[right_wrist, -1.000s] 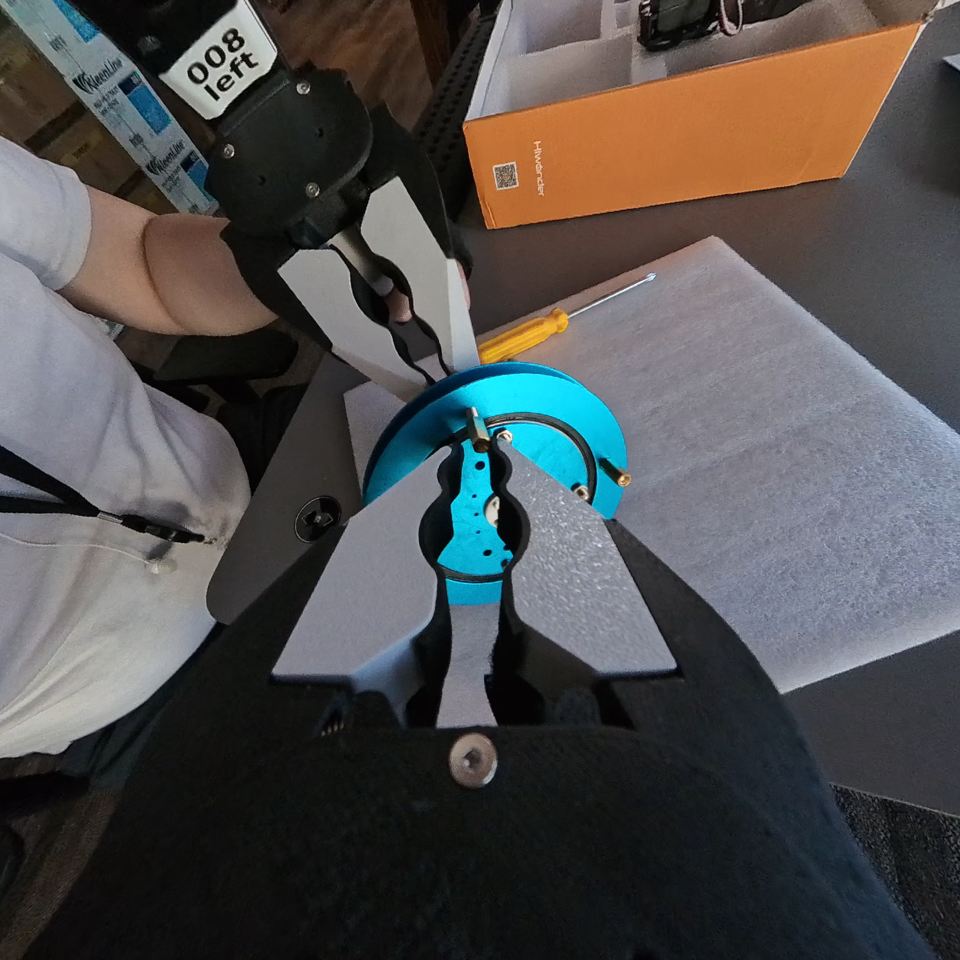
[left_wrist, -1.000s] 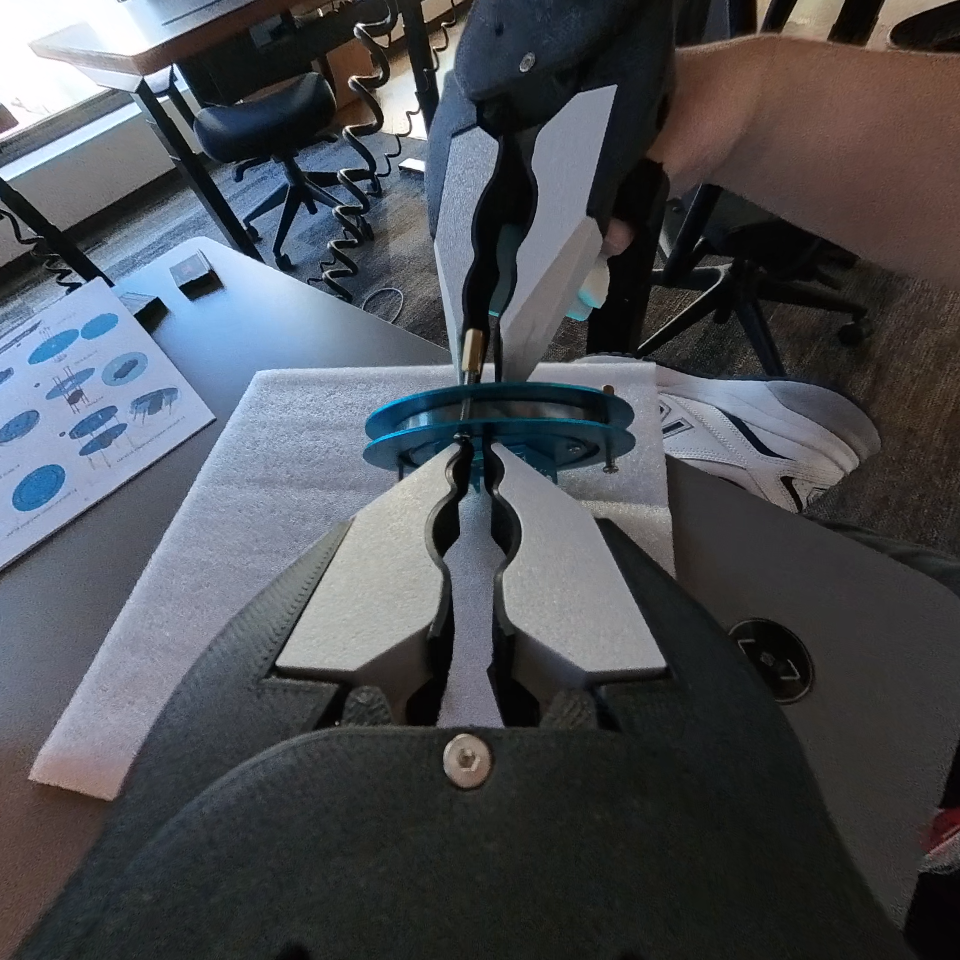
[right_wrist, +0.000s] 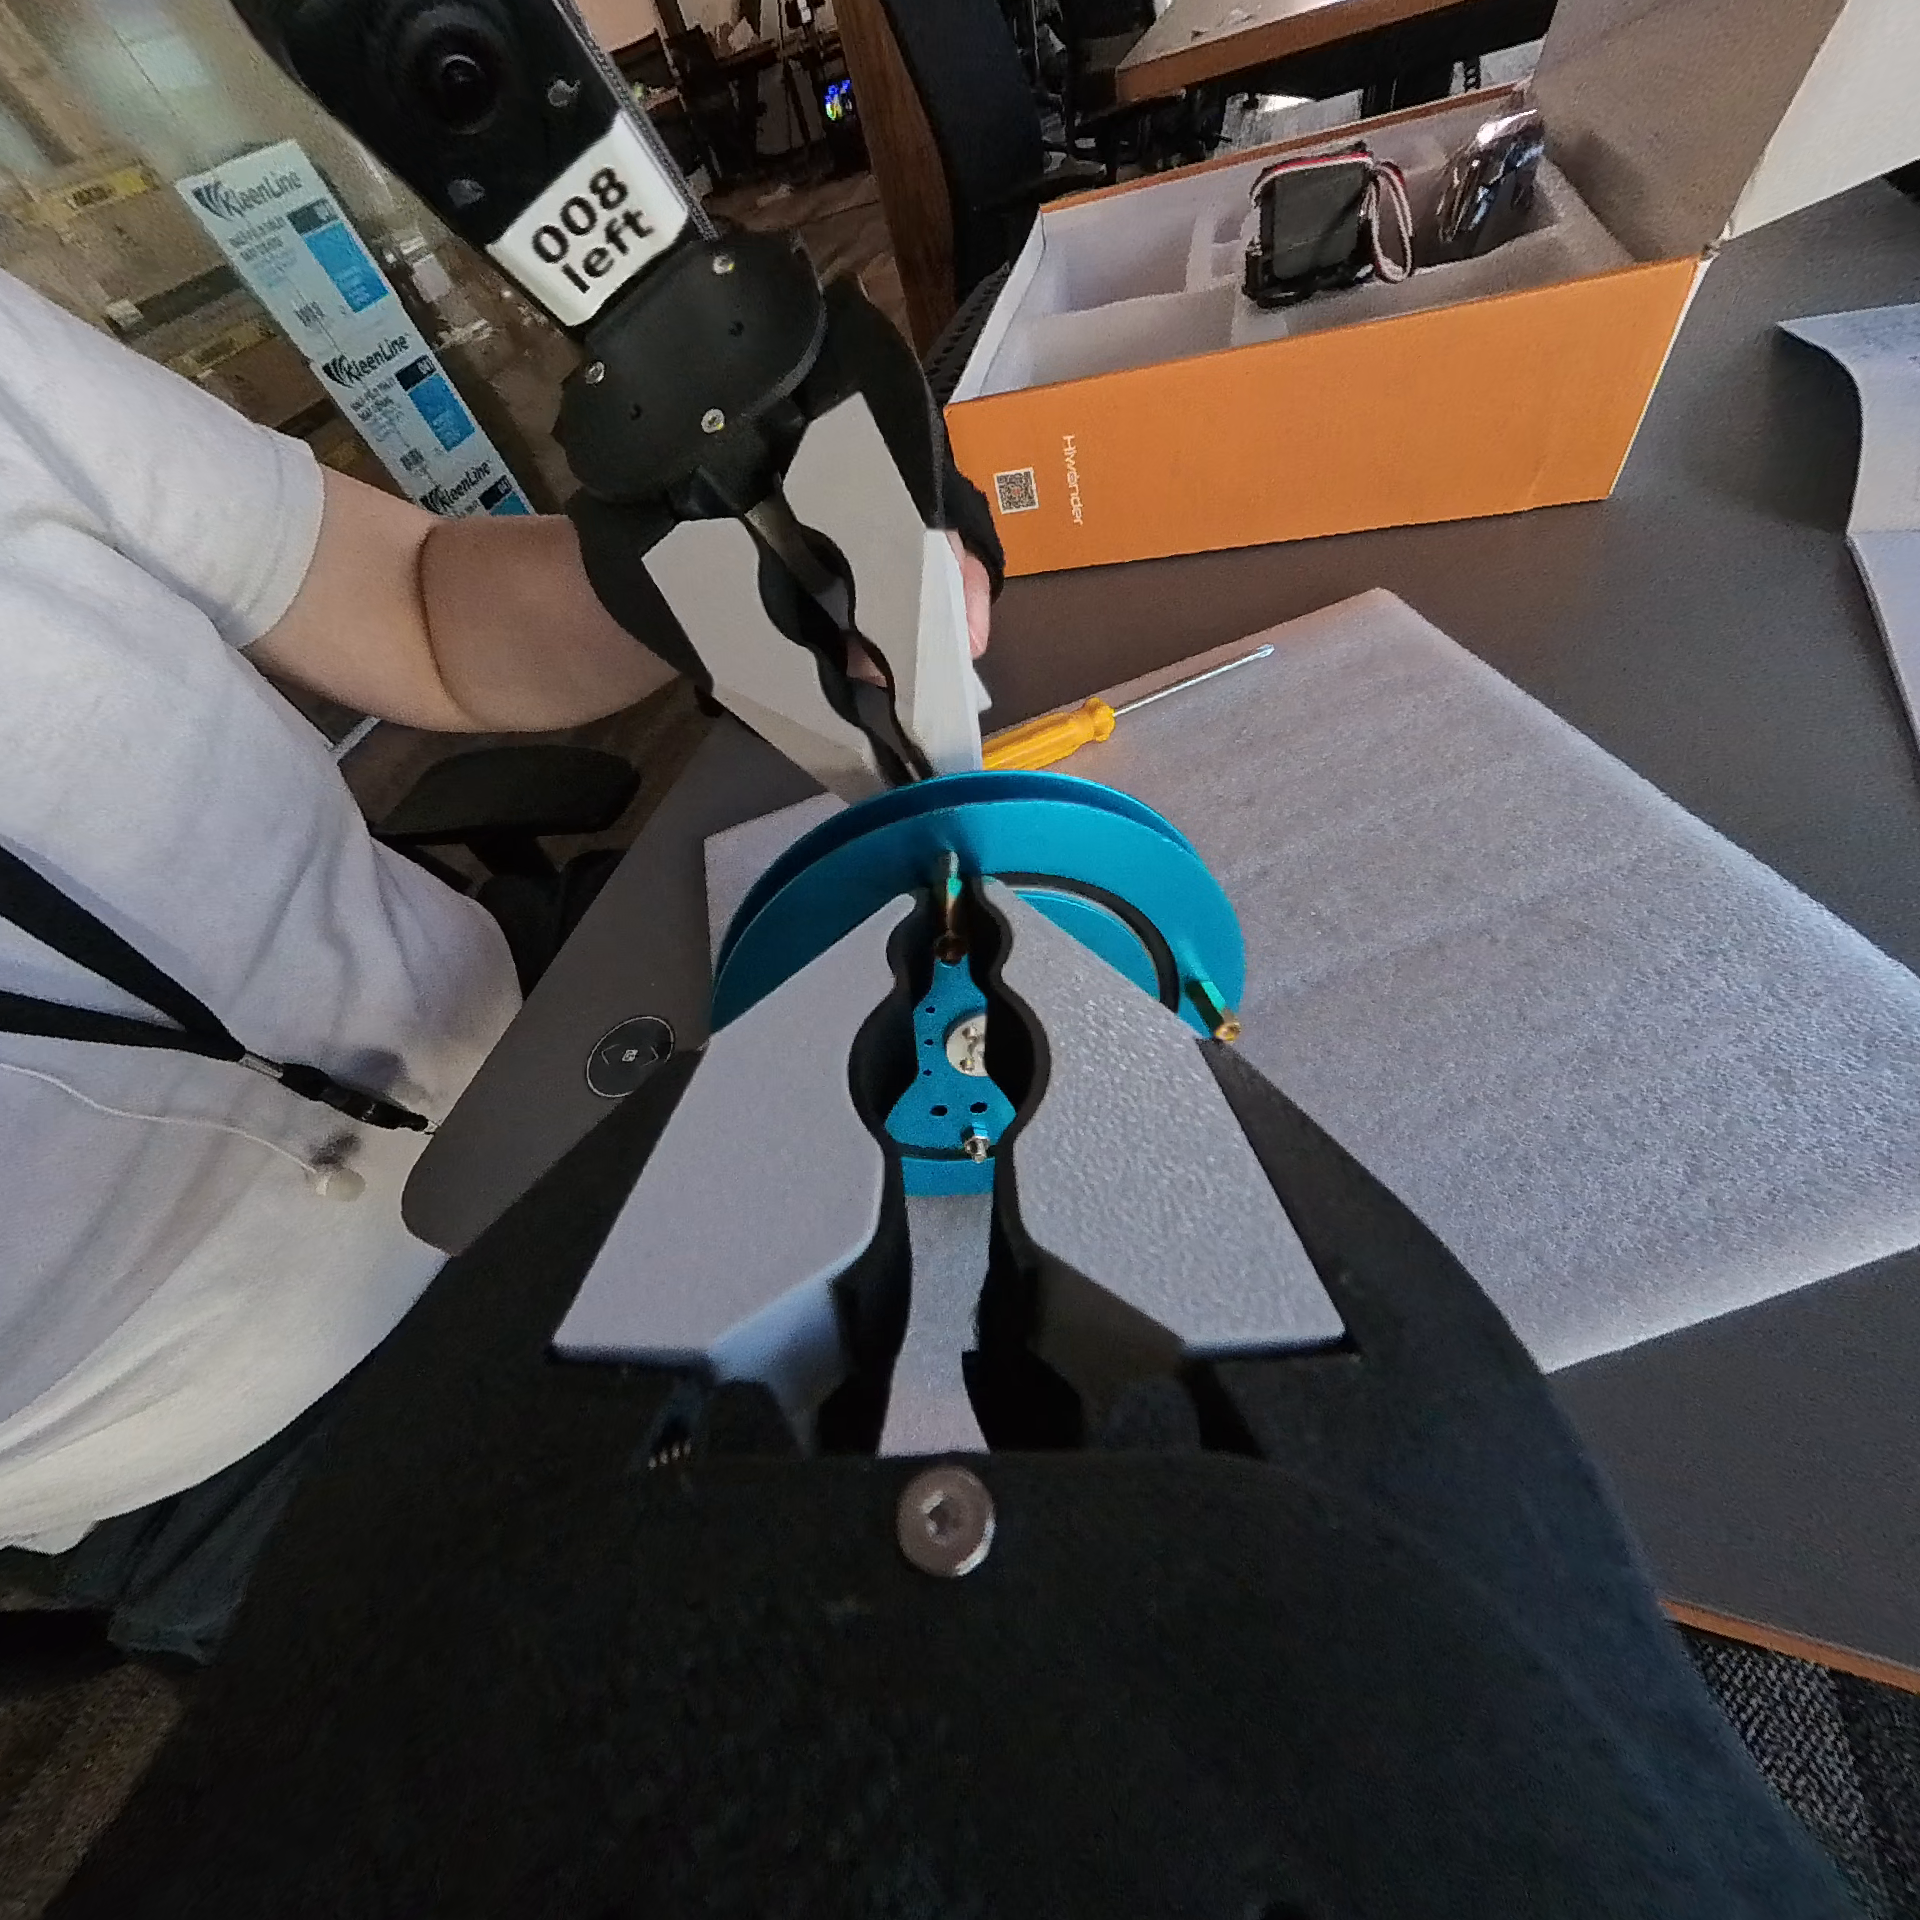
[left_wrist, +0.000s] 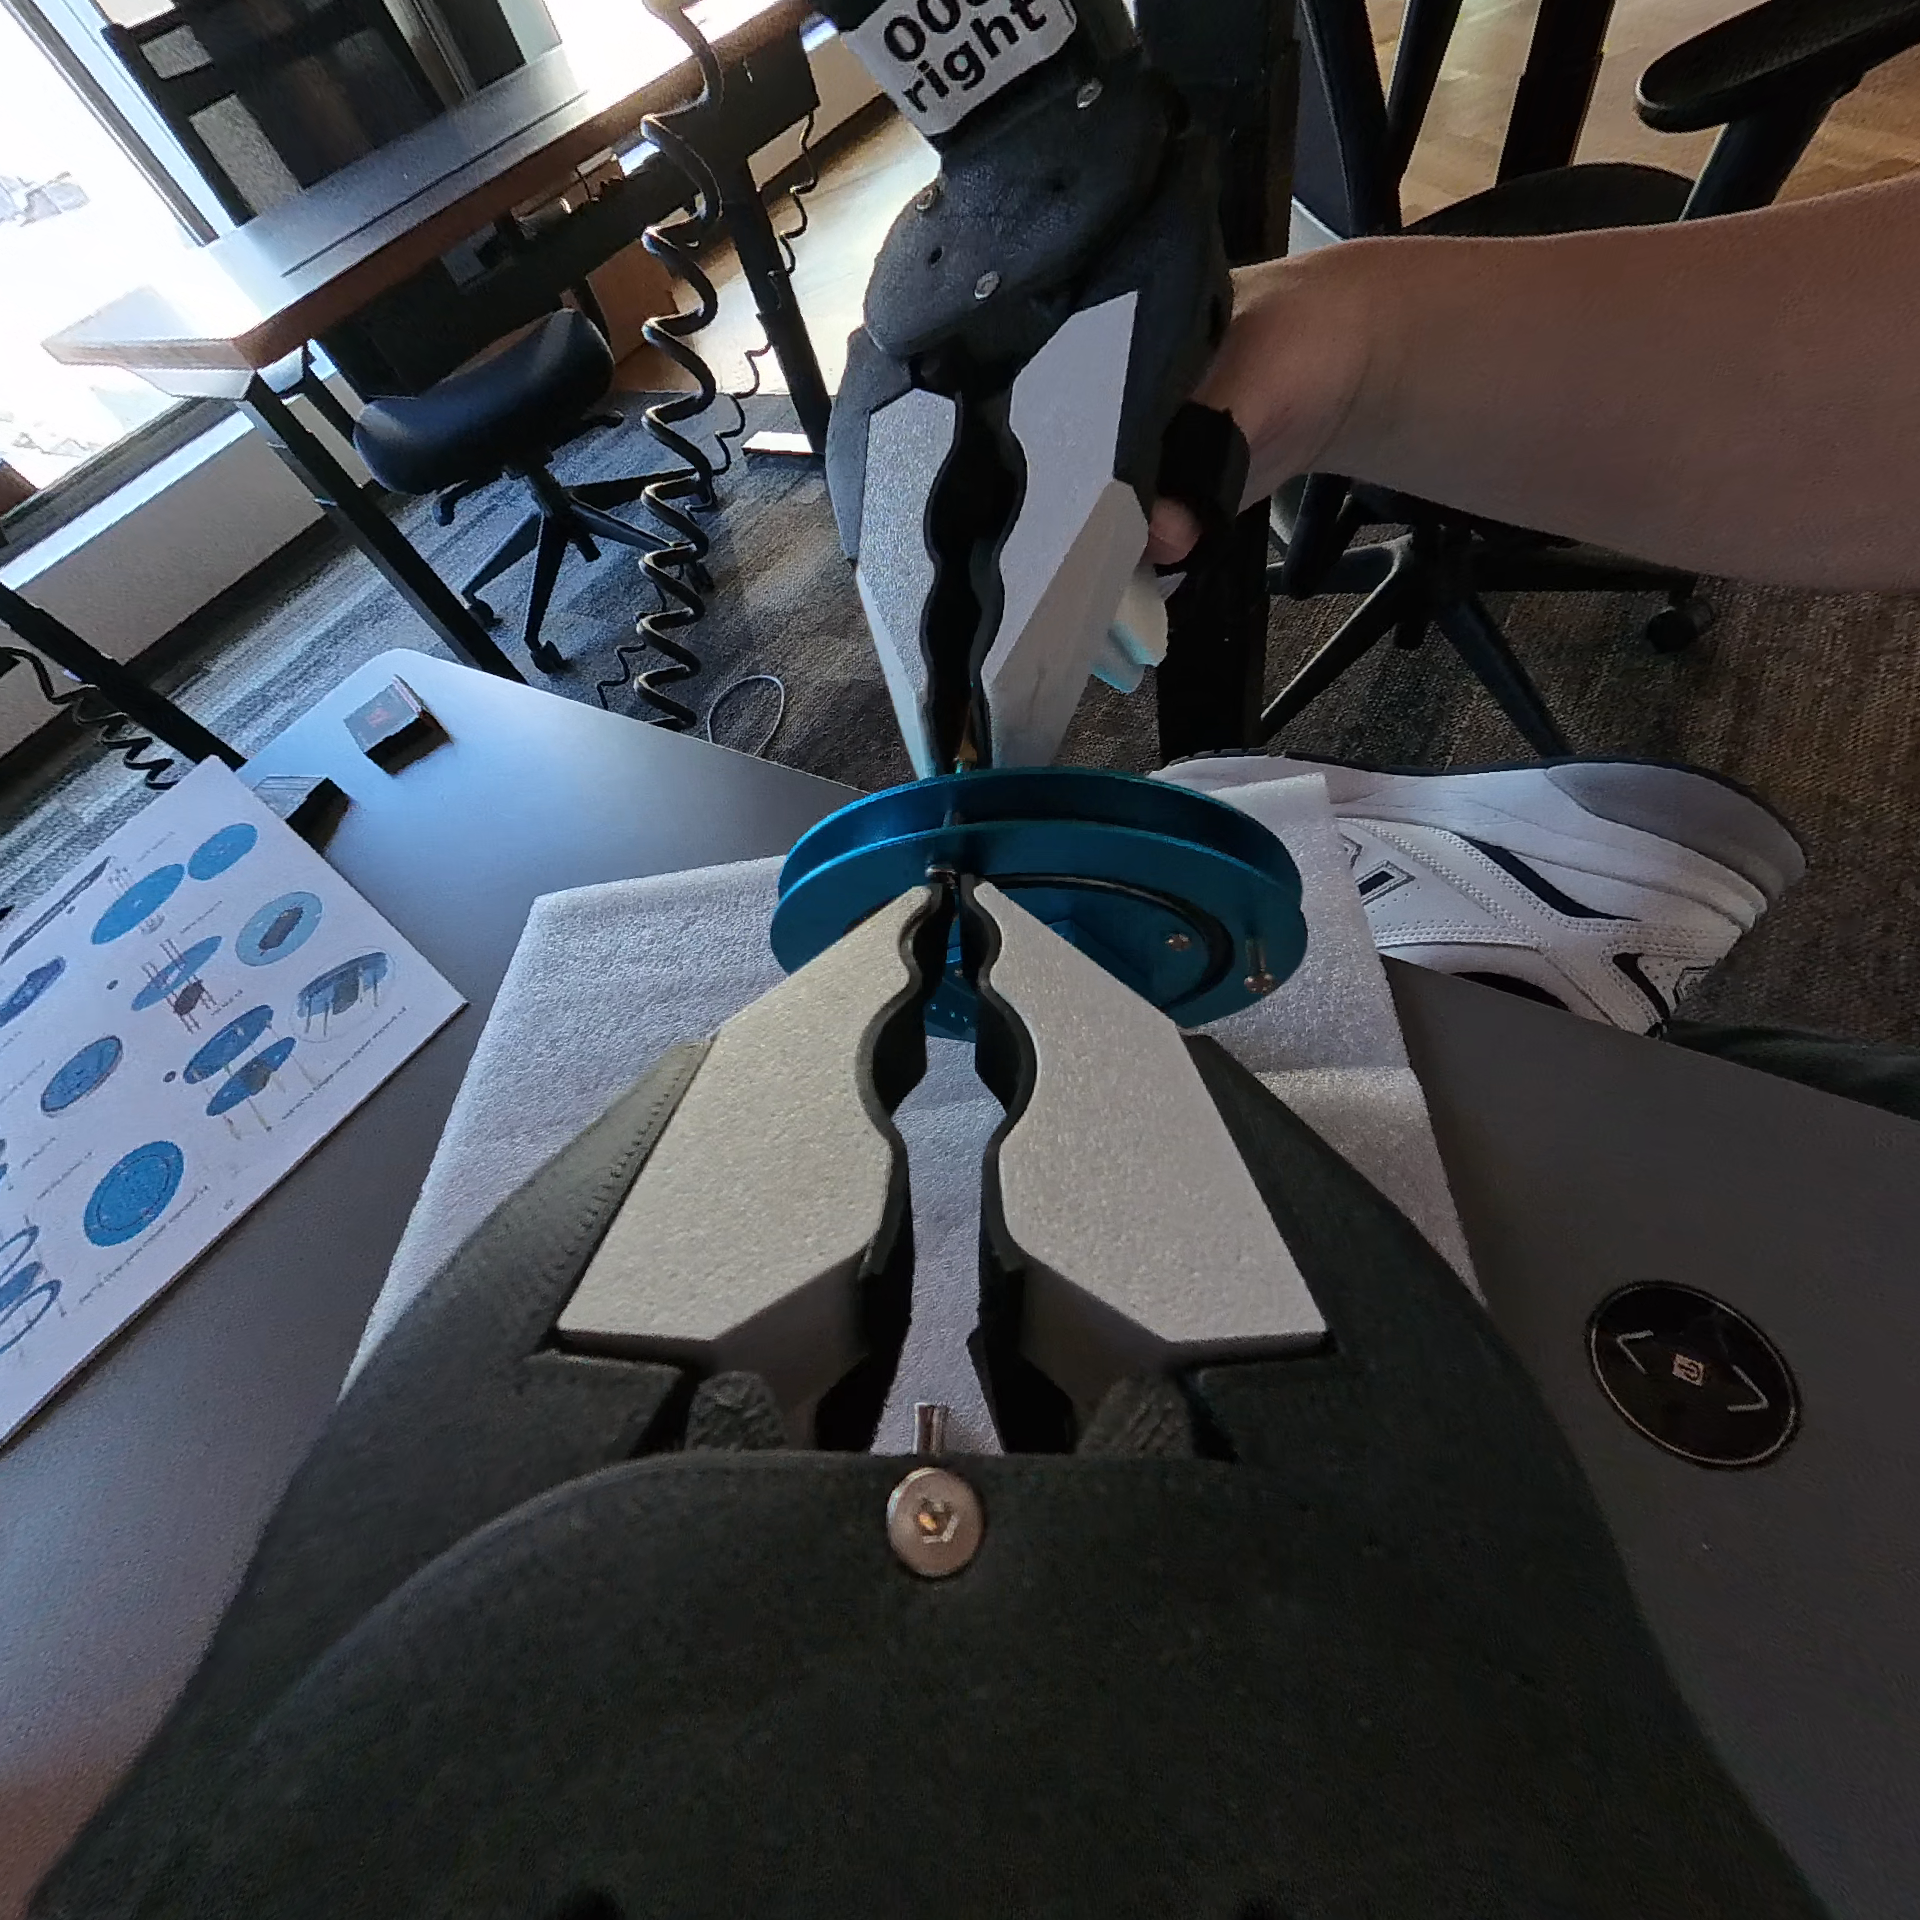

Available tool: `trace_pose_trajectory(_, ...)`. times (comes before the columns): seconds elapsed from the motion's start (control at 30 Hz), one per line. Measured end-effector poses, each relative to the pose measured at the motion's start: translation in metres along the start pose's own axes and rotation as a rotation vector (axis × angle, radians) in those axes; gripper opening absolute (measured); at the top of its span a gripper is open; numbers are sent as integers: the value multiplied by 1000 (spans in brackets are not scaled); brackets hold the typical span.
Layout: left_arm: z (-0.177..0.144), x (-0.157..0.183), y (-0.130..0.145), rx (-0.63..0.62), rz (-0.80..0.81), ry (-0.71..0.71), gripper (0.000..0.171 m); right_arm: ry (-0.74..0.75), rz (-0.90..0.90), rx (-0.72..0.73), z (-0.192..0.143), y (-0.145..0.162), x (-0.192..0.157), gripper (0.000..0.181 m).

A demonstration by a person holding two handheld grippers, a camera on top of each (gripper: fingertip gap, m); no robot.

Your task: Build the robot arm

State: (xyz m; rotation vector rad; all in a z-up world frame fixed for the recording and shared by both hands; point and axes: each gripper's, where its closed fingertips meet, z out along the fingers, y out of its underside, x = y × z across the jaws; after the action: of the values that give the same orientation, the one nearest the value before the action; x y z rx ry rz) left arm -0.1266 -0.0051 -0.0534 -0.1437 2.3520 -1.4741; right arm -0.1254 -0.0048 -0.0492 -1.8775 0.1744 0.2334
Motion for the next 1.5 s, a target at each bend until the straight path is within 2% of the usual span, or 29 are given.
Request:
trace_pose_trajectory(0.37, -12, 3, 7, -36, 15, -25, 0, -7, -15, 0, 13, -7, -6, 3)
trace_pose_trajectory(0.73, -66, 11, 11, -62, 18, -90, 0, -56, -46, 43, 55, -25, -35, 3)
trace_pose_trajectory(0.87, -76, 19, 23, -88, 6, -84, 0, -60, -26, 43, 69, -16, -42, 3)
trace_pose_trajectory(1.03, -78, 21, 27, -24, -64, -86, 0, -67, 22, 98, 72, -16, -44, 3)
trace_pose_trajectory(1.13, -82, 21, 26, 7, -95, -85, 11, -62, 4, 89, 73, -15, -49, 3)
trace_pose_trajectory(1.23, -94, 17, 28, 25, -158, -72, 20, -62, 14, 96, 74, -15, -50, 3)
trace_pose_trajectory(1.33, -110, 3, 44, -45, -231, -130, 19, -62, 20, 103, 73, -15, -48, 3)
trace_pose_trajectory(1.4, -120, -17, 66, -139, -345, -219, 20, -61, 19, 106, 73, -15, -48, 3)
trace_pose_trajectory(1.5, -123, -34, 96, -255, -603, -261, 30, -65, 14, 111, 73, -15, -48, 3)
